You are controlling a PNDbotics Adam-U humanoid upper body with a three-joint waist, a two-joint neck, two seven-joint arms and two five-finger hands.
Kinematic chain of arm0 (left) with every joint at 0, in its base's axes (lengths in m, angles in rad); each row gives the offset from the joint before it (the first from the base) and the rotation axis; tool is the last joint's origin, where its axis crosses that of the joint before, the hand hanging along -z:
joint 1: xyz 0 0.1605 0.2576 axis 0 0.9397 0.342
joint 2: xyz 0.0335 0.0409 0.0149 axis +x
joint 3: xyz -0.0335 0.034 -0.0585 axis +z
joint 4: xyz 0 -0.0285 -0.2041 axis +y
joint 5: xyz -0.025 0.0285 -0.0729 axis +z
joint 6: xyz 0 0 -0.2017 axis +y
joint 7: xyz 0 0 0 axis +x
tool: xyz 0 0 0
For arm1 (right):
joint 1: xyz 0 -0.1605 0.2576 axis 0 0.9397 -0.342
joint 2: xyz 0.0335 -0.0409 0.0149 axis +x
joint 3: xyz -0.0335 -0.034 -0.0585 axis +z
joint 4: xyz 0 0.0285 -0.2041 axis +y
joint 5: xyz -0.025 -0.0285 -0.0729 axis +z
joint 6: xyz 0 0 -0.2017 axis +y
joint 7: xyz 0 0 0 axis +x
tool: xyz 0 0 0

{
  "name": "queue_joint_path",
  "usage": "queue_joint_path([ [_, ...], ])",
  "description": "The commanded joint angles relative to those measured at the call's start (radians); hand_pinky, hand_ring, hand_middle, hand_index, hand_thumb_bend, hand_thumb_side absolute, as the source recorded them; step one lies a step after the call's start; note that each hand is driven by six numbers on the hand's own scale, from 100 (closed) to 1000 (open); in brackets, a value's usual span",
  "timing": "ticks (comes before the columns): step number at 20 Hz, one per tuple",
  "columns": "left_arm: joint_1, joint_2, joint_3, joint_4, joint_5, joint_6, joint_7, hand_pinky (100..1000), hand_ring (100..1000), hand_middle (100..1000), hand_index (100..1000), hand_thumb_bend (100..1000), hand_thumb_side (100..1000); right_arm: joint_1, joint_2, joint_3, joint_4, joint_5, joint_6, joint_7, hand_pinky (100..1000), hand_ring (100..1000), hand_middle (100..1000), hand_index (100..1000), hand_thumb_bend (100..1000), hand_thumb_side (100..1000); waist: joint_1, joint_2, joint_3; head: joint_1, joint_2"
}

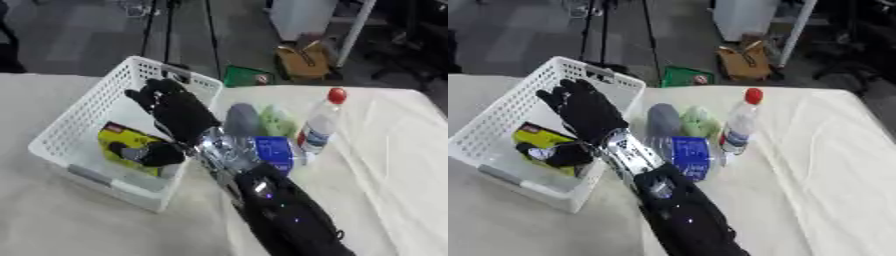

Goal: Pick up objects on the table and place them in the box.

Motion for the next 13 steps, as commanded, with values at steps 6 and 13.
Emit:
queue_joint_path([
  [6,0.001,0.008,0.008,-0.018,-0.001,-0.005,0.011,808,803,789,776,100,688,0.008,-0.09,-0.043,-0.454,-0.252,0.078,-0.189,896,929,731,949,100,1000,0.025,-0.037,-0.011,-0.013,0.013],
  [13,0.003,0.004,0.009,-0.018,0.003,-0.011,0.027,808,806,795,785,100,683,0.085,-0.156,-0.079,-0.777,-0.401,0.109,-0.326,881,902,745,932,100,1000,0.05,-0.058,-0.017,0.002,0.016],
])
